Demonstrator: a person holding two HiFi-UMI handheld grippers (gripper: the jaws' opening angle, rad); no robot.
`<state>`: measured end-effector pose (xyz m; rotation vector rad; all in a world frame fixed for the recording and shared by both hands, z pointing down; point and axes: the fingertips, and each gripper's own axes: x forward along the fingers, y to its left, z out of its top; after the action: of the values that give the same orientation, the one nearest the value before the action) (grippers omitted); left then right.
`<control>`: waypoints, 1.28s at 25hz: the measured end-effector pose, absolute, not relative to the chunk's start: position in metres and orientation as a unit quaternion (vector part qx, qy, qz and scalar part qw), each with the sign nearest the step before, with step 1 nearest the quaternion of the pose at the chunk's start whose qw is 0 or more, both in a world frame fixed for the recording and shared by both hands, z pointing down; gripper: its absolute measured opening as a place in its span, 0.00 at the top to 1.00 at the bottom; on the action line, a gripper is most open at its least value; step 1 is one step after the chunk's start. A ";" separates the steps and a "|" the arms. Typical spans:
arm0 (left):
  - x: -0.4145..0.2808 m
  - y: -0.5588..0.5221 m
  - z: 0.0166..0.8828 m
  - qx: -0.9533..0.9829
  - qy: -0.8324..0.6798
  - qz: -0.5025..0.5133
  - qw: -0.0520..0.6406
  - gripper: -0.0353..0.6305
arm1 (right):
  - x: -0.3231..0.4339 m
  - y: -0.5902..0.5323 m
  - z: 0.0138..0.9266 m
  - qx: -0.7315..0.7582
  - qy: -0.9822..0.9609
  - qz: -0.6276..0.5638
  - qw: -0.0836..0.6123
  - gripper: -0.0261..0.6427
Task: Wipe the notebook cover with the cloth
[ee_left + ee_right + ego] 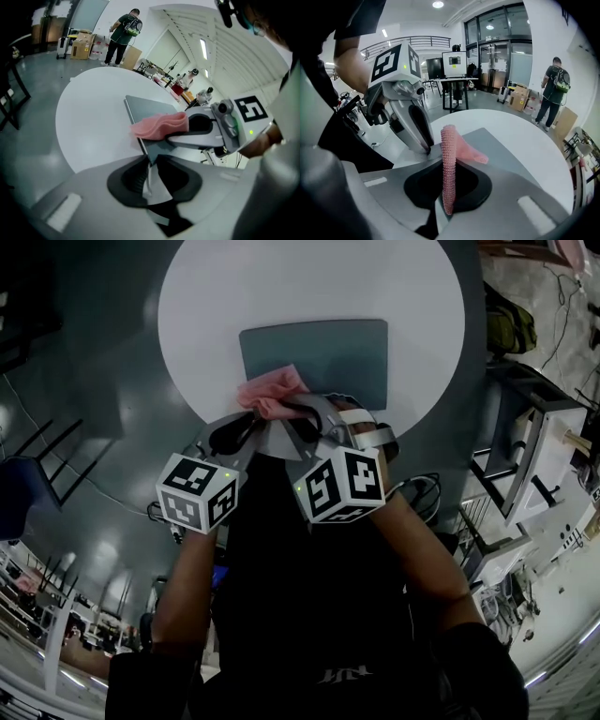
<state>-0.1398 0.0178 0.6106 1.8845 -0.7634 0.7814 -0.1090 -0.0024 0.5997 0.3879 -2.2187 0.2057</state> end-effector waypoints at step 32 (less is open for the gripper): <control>-0.126 0.021 0.611 0.759 -0.319 0.339 0.455 0.88 | -0.040 -0.009 0.545 0.224 -0.906 0.073 0.352 0.94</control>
<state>-0.1261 0.0210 0.6110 1.8728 -0.7873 0.8360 -0.0396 -0.0089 0.5453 0.5802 -2.3437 0.1885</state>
